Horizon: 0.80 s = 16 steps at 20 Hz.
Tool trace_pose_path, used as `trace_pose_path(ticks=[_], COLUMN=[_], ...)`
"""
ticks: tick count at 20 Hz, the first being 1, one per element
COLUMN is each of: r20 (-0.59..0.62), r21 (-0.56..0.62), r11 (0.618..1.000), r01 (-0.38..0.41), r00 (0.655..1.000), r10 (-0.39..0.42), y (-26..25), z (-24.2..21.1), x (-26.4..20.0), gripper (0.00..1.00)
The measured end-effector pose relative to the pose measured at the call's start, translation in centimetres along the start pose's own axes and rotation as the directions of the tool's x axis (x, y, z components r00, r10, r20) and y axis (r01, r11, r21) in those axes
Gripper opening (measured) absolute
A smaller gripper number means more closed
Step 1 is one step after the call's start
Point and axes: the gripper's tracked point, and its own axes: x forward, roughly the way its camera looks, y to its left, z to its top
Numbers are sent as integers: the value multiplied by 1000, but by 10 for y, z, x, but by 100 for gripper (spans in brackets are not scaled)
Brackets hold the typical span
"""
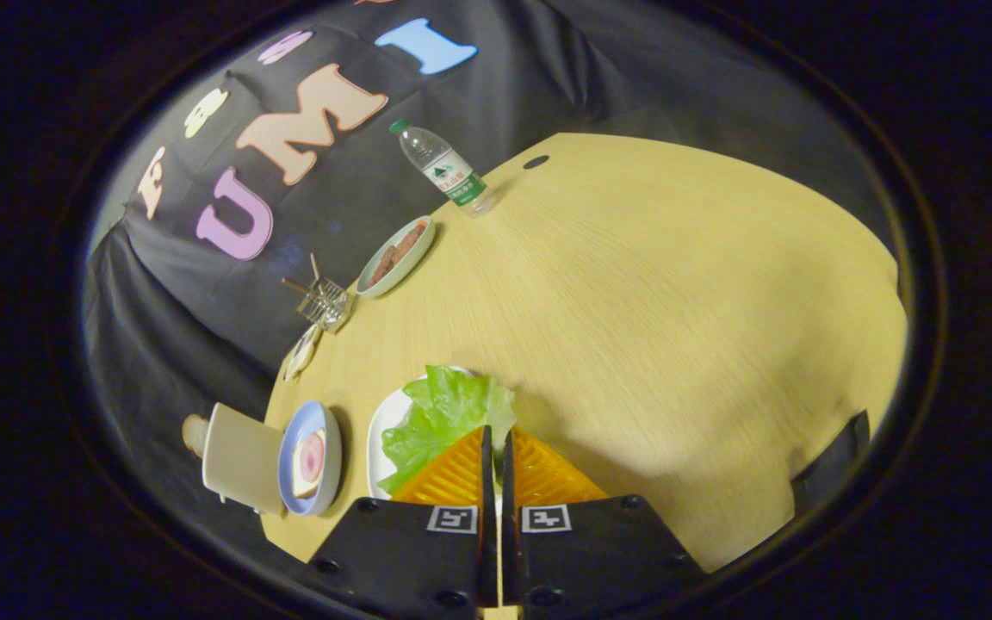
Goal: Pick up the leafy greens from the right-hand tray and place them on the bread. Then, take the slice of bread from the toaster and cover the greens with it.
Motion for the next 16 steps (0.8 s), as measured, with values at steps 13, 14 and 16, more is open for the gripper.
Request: trace_pose_path(ticks=[13,14,16], r20=[84,90,99], r21=[-122,-118,-123], r11=[984,981,975], r01=[-133,-152,-186], r00=[986,982,975], r10=[144,163,199], y=[68,76,92], z=[19,22,24], x=[-47,-50,-59], gripper=[5,5,5])
